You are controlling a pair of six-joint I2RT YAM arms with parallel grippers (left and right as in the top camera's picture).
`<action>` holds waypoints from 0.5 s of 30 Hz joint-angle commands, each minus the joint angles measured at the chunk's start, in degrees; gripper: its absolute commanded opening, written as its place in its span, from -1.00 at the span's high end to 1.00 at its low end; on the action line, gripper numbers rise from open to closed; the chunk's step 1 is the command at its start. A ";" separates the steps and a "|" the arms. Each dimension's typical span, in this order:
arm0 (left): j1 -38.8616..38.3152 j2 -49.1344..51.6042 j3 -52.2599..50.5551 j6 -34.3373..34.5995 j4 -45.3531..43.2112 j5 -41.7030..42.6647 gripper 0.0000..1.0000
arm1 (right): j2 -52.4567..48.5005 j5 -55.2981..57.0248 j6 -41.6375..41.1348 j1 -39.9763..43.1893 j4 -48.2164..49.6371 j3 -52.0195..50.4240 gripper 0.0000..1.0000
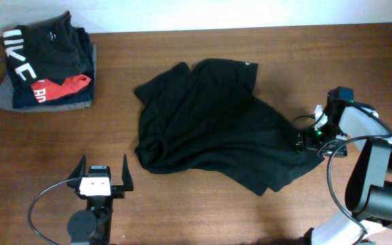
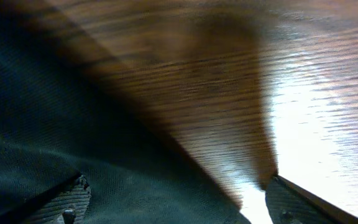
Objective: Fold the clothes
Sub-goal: 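Grasp the garment's right corner with the right gripper and pull it rightward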
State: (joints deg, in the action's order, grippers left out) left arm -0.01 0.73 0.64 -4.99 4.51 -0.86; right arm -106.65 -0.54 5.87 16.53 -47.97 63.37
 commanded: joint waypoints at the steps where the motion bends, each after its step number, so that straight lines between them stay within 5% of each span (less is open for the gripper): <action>1: 0.24 -0.37 -0.11 -0.92 0.28 0.63 -0.98 | -0.94 -2.60 2.78 2.01 1.90 -2.01 -0.75; 6: 0.22 -0.37 -0.11 -0.92 0.28 0.63 -0.98 | -0.94 -2.64 2.95 2.25 3.82 -2.36 -0.50; 15: 0.22 -0.37 -0.11 -0.92 0.28 0.63 -0.98 | -0.94 -0.37 2.91 2.25 9.84 -2.36 0.45</action>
State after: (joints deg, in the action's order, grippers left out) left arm -0.01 0.73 0.64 -4.99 4.51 -0.86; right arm -106.24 -2.13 9.10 18.46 -39.83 62.65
